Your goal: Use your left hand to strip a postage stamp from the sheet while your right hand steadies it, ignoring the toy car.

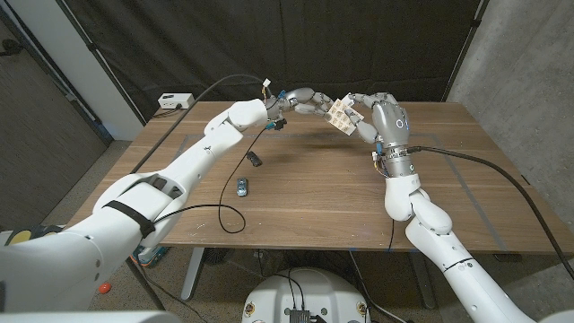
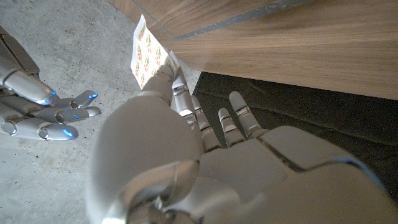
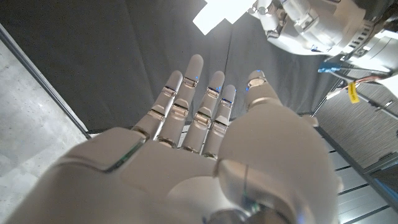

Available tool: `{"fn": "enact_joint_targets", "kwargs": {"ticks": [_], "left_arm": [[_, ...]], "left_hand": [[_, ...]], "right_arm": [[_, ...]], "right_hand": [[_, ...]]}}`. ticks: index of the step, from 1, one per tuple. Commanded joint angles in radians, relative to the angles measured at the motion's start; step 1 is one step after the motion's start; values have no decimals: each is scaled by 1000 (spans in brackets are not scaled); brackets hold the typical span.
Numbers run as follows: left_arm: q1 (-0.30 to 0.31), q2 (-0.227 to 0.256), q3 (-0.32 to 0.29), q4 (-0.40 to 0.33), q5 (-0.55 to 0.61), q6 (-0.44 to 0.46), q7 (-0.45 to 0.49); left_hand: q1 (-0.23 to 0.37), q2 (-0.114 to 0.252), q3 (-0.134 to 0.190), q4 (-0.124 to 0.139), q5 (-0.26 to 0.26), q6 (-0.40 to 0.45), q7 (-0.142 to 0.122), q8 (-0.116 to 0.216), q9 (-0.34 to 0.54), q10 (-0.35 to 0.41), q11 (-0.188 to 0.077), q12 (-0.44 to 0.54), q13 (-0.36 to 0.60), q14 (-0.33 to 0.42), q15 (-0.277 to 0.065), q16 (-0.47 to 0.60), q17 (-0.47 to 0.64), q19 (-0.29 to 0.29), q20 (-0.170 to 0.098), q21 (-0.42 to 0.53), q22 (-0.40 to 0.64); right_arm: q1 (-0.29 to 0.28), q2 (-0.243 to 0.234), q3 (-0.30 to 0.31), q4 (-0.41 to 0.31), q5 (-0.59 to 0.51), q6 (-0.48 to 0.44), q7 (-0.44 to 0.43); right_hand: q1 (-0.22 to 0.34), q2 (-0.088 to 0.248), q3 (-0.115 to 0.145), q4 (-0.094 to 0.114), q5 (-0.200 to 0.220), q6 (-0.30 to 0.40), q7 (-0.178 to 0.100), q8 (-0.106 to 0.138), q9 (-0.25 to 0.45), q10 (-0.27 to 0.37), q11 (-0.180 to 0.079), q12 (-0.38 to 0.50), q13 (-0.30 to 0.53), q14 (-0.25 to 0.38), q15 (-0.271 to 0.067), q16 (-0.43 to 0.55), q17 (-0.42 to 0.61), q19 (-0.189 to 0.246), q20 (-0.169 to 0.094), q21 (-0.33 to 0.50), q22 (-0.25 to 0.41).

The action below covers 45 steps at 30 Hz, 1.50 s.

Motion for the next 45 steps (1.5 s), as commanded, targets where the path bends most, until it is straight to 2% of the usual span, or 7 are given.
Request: {"fn": "enact_joint_targets", "kwargs": {"ticks": [1, 10, 23, 28, 30, 35, 45], "left_arm": [[-2, 7, 2, -13, -21, -7, -45], [-7, 13, 6, -13, -25, -8, -69], [-8, 19, 4, -12, -40, -11, -96], [-9, 22, 4, -11, -48, -11, -112], [-11, 23, 5, -11, -46, -13, -114], [-12, 25, 5, -10, -49, -17, -121], [-14, 24, 1, 1, -59, -24, -130]], "left_hand": [[7, -13, 6, -9, 14, 177, 29, 63, -9, 12, 0, 9, 0, 12, -82, -4, 3, -11, -7, 7, -1], [6, -22, 10, -12, 31, 191, 29, 52, -32, 12, -1, 6, -8, 16, -82, -7, 5, -8, -9, 6, -6], [4, -28, 15, -13, 49, 194, 24, 42, -44, 10, 5, 5, -12, 17, -79, -10, 7, -6, -7, 5, -9], [0, -32, 16, -12, 56, 200, 22, 38, -52, 11, 1, 6, -13, 17, -80, -12, 8, -6, -8, 4, -9], [0, -33, 17, -11, 58, 200, 21, 37, -54, 10, 3, 5, -14, 17, -79, -13, 9, -6, -8, 4, -9], [-3, -35, 18, -11, 63, 204, 17, 34, -60, 9, 3, 5, -14, 18, -79, -14, 9, -5, -8, 4, -10], [-8, -39, 20, -9, 71, 204, 14, 31, -60, 9, 3, 6, -15, 20, -79, -15, 10, -4, -7, 3, -10]], "right_arm": [[20, 23, -22, 38, -134, -43, -30], [37, 27, -43, 67, -172, -74, -34], [73, 21, -83, 107, -200, -96, -48], [85, 22, -92, 121, -193, -104, -43], [90, 21, -95, 127, -191, -106, -44], [103, 18, -104, 139, -184, -109, -39], [109, 14, -111, 146, -174, -126, -43]], "right_hand": [[-10, -1, -6, 5, 7, 16, -4, 1, 5, 14, -1, 4, 5, 6, -152, 13, 8, -3, -2, 6, 6], [-1, -12, -16, -3, 12, 20, -14, -5, 5, -8, -9, -6, 12, 5, -156, 29, 27, -11, -14, 13, 6], [13, -13, -28, -7, 21, 44, -33, -6, 7, 5, -20, -1, 25, 3, -155, 60, 62, -21, -24, 27, 13], [28, -14, -35, -11, 28, 63, -36, -6, 7, 25, -27, 8, 37, 13, -156, 92, 93, -21, -31, 40, 16], [35, -14, -39, -12, 31, 68, -37, -9, 8, 51, -37, 18, 44, 10, -156, 105, 109, -23, -32, 48, 19], [42, -12, -42, -12, 34, 77, -40, -9, 8, 60, -46, 21, 50, 9, -157, 116, 122, -23, -34, 55, 21], [60, -1, -43, -12, 40, 112, -44, -4, 9, 81, -52, 30, 64, 9, -159, 132, 146, -25, -35, 70, 22]]}}
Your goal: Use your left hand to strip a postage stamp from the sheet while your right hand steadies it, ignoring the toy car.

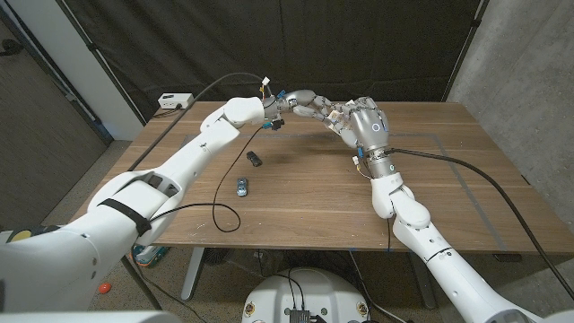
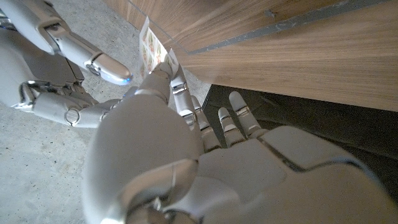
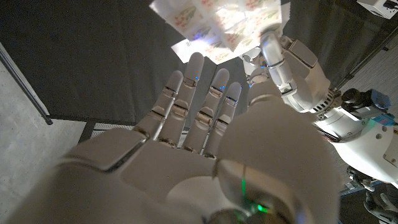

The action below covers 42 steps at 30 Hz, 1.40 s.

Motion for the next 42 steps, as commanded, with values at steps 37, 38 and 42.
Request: {"fn": "enact_joint_targets", "kwargs": {"ticks": [37, 38, 42], "left_arm": [[-20, -22, -18, 81, -60, -56, -50], [-19, -23, -20, 82, -65, -57, -54], [-20, -27, -24, 88, -78, -62, -63]], "left_hand": [[-9, -12, 17, 2, 25, 173, -2, -9, 13, -3, 2, 4, 0, 11, -80, -6, 6, 3, -7, 1, 0], [-10, -13, 17, 2, 26, 174, -3, -8, 14, -2, 1, 4, 0, 11, -80, -6, 6, 3, -7, 1, 0], [-12, -14, 18, 3, 27, 177, -5, -9, 12, -3, 0, 4, 0, 13, -83, -6, 6, 3, -10, 1, 0]], "right_arm": [[82, -19, -61, 122, 40, -3, -135], [84, -19, -63, 127, 43, 0, -142], [100, -26, -76, 155, 52, 23, -188]], "right_hand": [[124, 40, 1, -7, 20, 194, -4, 33, 11, 193, -4, 96, 91, 107, -160, 57, 91, 41, -69, 126, 11], [133, 42, 0, -7, 19, 207, -2, 36, 13, 206, -5, 104, 99, 116, -160, 62, 98, 43, -70, 138, 13], [146, 43, -16, 3, 10, 305, 23, 62, 20, 282, 3, 150, 142, 166, -159, 87, 130, 45, -74, 196, 24]]}}
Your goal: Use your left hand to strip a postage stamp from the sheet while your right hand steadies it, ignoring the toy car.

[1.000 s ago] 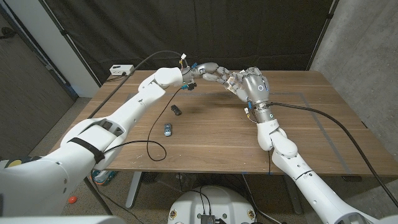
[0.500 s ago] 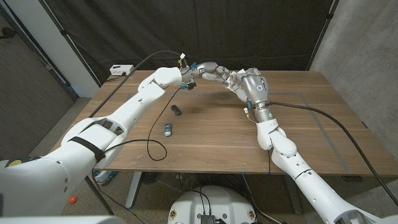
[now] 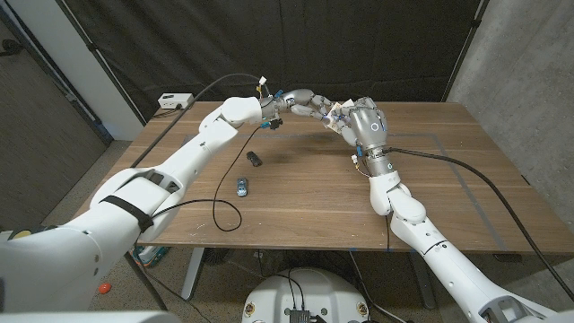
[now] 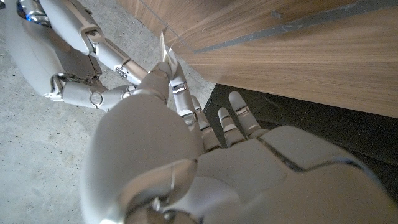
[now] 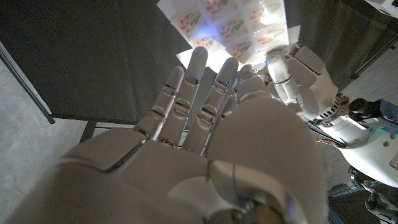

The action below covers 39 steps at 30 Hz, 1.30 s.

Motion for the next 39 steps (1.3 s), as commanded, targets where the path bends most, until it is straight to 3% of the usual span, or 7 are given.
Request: {"fn": "enact_joint_targets", "kwargs": {"ticks": [1, 7, 25, 28, 31, 34, 39], "left_arm": [[-2, -11, -11, 20, -33, -14, -25], [-1, -23, -26, 36, -79, -9, -59], [6, -26, -57, 61, -128, 19, -79], [6, -19, -50, 53, -110, 18, -71], [7, -17, -49, 49, -108, 23, -73], [8, -16, -48, 47, -108, 25, -74], [6, -11, -40, 38, -94, 20, -75]], "left_hand": [[-7, -9, 8, -2, 4, 163, -7, 0, 2, -2, 0, 4, 1, 13, -83, -6, 2, -1, -4, 1, -1], [-8, -9, 10, -2, 6, 161, -5, -1, 5, 0, 0, 5, 0, 14, -83, -7, 2, 2, -6, 2, -1], [-6, -7, 19, -4, 12, 155, 10, 0, 15, 6, 1, 8, -1, 15, -82, -9, 4, 4, 0, 1, -1], [-6, -7, 20, -5, 14, 156, 7, 1, 18, 7, 2, 9, -1, 16, -82, -10, 4, 4, 0, 0, -1], [-7, -7, 21, -5, 15, 158, 7, 1, 17, 7, 0, 9, -1, 15, -82, -10, 4, 5, -1, 0, -1], [-7, -7, 22, -5, 16, 159, 9, 0, 17, 5, 1, 8, -1, 16, -82, -11, 4, 4, -1, 0, -1], [-9, -8, 24, -5, 18, 159, 7, -1, 18, 4, 1, 8, -1, 14, -81, -12, 5, 5, -2, -1, -1]], "right_arm": [[38, -11, -29, 67, 19, 42, -114], [47, -26, -43, 78, 28, 58, -134], [39, -28, -49, 85, 72, 66, -170], [50, -18, -51, 110, 77, 75, -226], [50, -8, -49, 115, 76, 59, -256], [45, -6, -44, 107, 81, 46, -250], [39, -8, -45, 85, 69, 16, -215]], "right_hand": [[17, 0, -20, 3, -8, 93, 21, 26, 10, 70, 3, 45, 43, 55, -127, 32, 36, 12, -76, 57, 12], [31, -9, -26, -2, -11, 141, 38, 34, 8, 109, 21, 71, 70, 81, -126, 49, 60, 12, -80, 92, 18], [45, -19, -23, -5, -28, 150, 47, 33, 19, 114, 24, 83, 101, 91, -125, 56, 90, -5, -75, 130, 23], [36, -17, -27, 4, -36, 102, 24, 17, 34, 75, 16, 74, 123, 69, -126, 40, 86, -21, -71, 156, 25], [23, -26, -39, 11, -33, 9, 17, -31, 31, -8, 7, 23, 114, 50, -126, 19, 76, -39, -66, 191, 20], [17, -30, -46, 12, -25, -79, 3, -73, 23, -46, 0, -18, 93, 40, -127, 4, 69, -52, -62, 221, 9], [16, -31, -48, 13, -21, -98, 1, -80, 20, -59, -5, -32, 87, 34, -127, -5, 63, -55, -61, 230, 4]]}}
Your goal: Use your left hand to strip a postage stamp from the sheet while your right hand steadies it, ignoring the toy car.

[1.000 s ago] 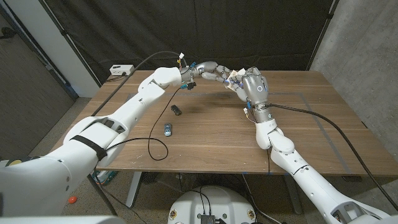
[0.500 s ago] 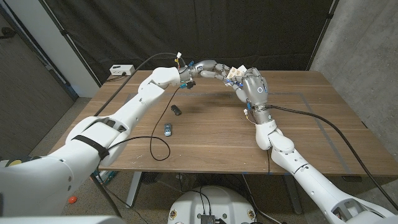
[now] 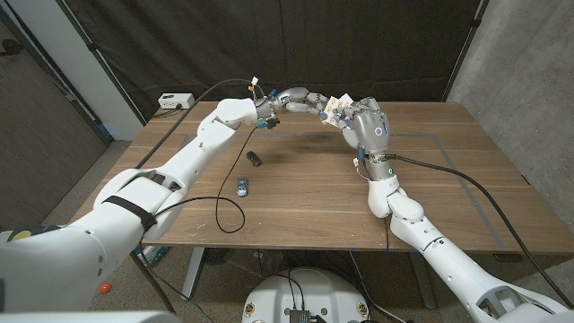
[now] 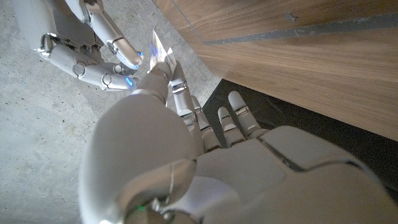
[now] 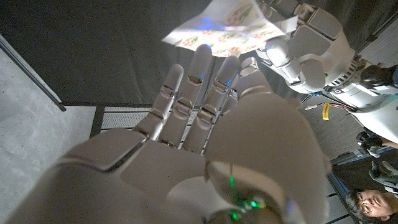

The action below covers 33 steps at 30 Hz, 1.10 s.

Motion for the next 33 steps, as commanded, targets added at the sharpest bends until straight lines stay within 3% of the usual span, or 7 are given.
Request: {"fn": "enact_joint_targets", "kwargs": {"ticks": [1, 24, 30, 33], "left_arm": [[0, 11, 13, -17, 24, 0, 2], [14, 39, 34, -94, 62, -3, 21], [17, 41, 34, -102, 58, 0, 22], [20, 41, 34, -107, 57, 2, 25]], "left_hand": [[1, 1, 10, 3, 6, 150, 8, 7, 3, 2, 4, 7, -1, 3, -80, -5, 5, -2, 4, -1, 4], [-4, -4, 15, 3, 12, 152, -4, -1, -5, -12, 0, 3, -1, 0, -81, -8, 8, -4, 5, -4, 4], [-5, -4, 17, 3, 13, 152, -5, -3, -6, -12, 2, 3, -1, -1, -82, -8, 9, -5, 3, -5, 4], [-6, -5, 18, 3, 13, 152, -5, -4, -7, -13, 3, 3, -1, 0, -82, -9, 9, -6, 4, -5, 4]], "right_arm": [[-7, 7, 2, -19, -4, -50, 12], [-26, -7, 3, -64, -40, -99, 118], [-37, -5, 13, -76, -36, -104, 126], [-40, -1, 20, -76, -28, -99, 119]], "right_hand": [[-7, 3, -5, -2, 11, -20, -3, -8, 0, -17, 0, -12, -2, -5, -112, -7, -1, -8, -61, 12, -3], [-5, 9, -5, -2, 20, -16, -10, -2, -8, -8, -3, -15, 8, -3, -113, -12, 5, -31, -63, 30, -15], [-10, 10, -9, 1, 24, 27, 4, 9, -11, 30, 5, 6, 26, 6, -113, -9, 16, -36, -63, 49, -26], [-14, 11, -13, 3, 25, 50, 19, 14, -9, 49, 16, 23, 40, 16, -112, -4, 25, -14, -64, 69, -32]]}}
